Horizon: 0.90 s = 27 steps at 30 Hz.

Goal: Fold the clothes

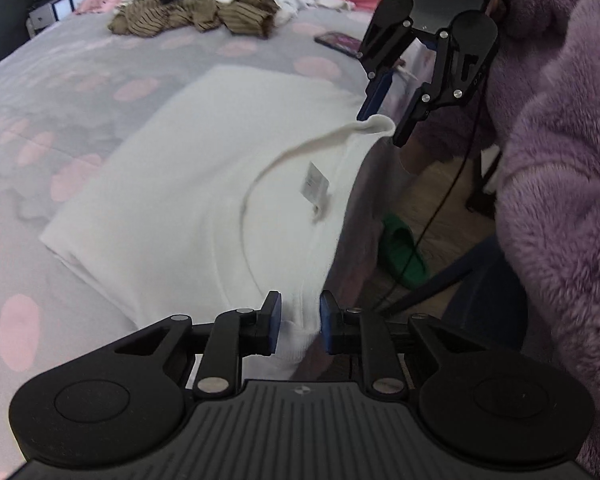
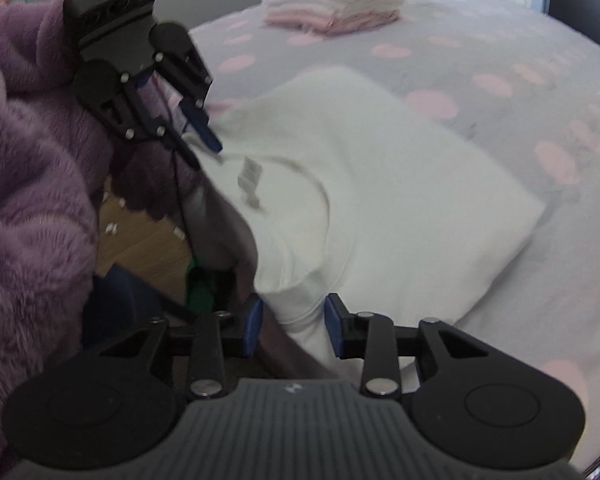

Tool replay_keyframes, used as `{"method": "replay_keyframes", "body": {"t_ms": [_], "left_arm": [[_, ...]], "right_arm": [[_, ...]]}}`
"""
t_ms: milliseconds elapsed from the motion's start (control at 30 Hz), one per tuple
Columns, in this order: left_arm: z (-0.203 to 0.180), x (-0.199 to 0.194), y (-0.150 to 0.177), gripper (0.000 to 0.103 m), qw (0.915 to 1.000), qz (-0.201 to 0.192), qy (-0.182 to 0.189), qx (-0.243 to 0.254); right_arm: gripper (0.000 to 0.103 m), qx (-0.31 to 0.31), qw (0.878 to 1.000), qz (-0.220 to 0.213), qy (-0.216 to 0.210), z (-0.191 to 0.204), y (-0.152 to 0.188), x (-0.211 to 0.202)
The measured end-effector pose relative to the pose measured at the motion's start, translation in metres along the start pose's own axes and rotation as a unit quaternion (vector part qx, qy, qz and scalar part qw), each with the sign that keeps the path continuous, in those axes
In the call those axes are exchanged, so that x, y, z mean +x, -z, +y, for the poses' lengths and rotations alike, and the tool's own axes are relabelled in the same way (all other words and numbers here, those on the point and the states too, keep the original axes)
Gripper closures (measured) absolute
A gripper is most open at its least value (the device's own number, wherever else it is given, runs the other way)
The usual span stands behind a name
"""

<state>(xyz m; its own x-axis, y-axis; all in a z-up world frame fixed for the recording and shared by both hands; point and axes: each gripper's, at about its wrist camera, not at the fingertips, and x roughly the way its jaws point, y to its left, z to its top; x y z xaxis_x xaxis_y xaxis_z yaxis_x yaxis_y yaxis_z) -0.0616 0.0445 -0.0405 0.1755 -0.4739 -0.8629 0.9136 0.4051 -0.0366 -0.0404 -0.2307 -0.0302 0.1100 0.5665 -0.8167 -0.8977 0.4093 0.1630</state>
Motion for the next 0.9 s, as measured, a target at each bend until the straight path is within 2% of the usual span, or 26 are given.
{"method": "replay_keyframes", "body": {"t_ms": [100, 233, 333, 400, 500, 567, 633, 700, 733, 833, 900], "left_arm": [[-0.006, 0.006, 0.000, 0.085, 0.9997, 0.019, 0.011, 0.012], [-0.004, -0.008, -0.003, 0.082, 0.9998, -0.010, 0.014, -0.004], [-0.003, -0.018, -0.005, 0.081, 0.9992, -0.032, 0.016, -0.016], [0.002, -0.029, -0.007, 0.080, 0.9973, -0.062, 0.014, -0.038], [0.018, -0.042, -0.014, 0.079, 0.9890, -0.106, -0.025, -0.100], [0.033, -0.045, -0.018, 0.079, 0.9755, -0.127, -0.067, -0.166], [0.048, -0.046, -0.021, 0.079, 0.9550, -0.145, -0.110, -0.234], [0.057, -0.042, -0.023, 0.079, 0.9358, -0.153, -0.154, -0.278], [0.062, -0.039, -0.024, 0.079, 0.9244, -0.157, -0.177, -0.299], [0.080, -0.031, -0.022, 0.079, 0.8856, -0.182, -0.199, -0.378], [0.085, -0.026, -0.021, 0.080, 0.8752, -0.194, -0.208, -0.391]], "right_arm": [[0.064, -0.008, 1.000, 0.021, -0.006, 0.006, 0.003, 0.007], [0.061, -0.007, 0.999, 0.029, -0.018, 0.008, 0.004, 0.003], [0.061, -0.015, 0.999, 0.015, -0.024, 0.013, 0.004, -0.009], [0.062, -0.010, 1.000, -0.014, -0.004, 0.014, 0.001, -0.020], [0.062, 0.022, 0.996, -0.061, 0.060, 0.009, -0.010, -0.032], [0.063, 0.051, 0.990, -0.082, 0.105, 0.003, -0.017, -0.034], [0.064, 0.086, 0.981, -0.098, 0.144, -0.004, -0.024, -0.033], [0.077, 0.132, 0.968, -0.113, 0.181, -0.014, -0.029, -0.030], [0.078, 0.157, 0.960, -0.121, 0.199, -0.019, -0.031, -0.027], [0.085, 0.223, 0.931, -0.144, 0.250, -0.030, -0.034, -0.018], [0.086, 0.262, 0.912, -0.157, 0.275, -0.037, -0.036, -0.010]]}}
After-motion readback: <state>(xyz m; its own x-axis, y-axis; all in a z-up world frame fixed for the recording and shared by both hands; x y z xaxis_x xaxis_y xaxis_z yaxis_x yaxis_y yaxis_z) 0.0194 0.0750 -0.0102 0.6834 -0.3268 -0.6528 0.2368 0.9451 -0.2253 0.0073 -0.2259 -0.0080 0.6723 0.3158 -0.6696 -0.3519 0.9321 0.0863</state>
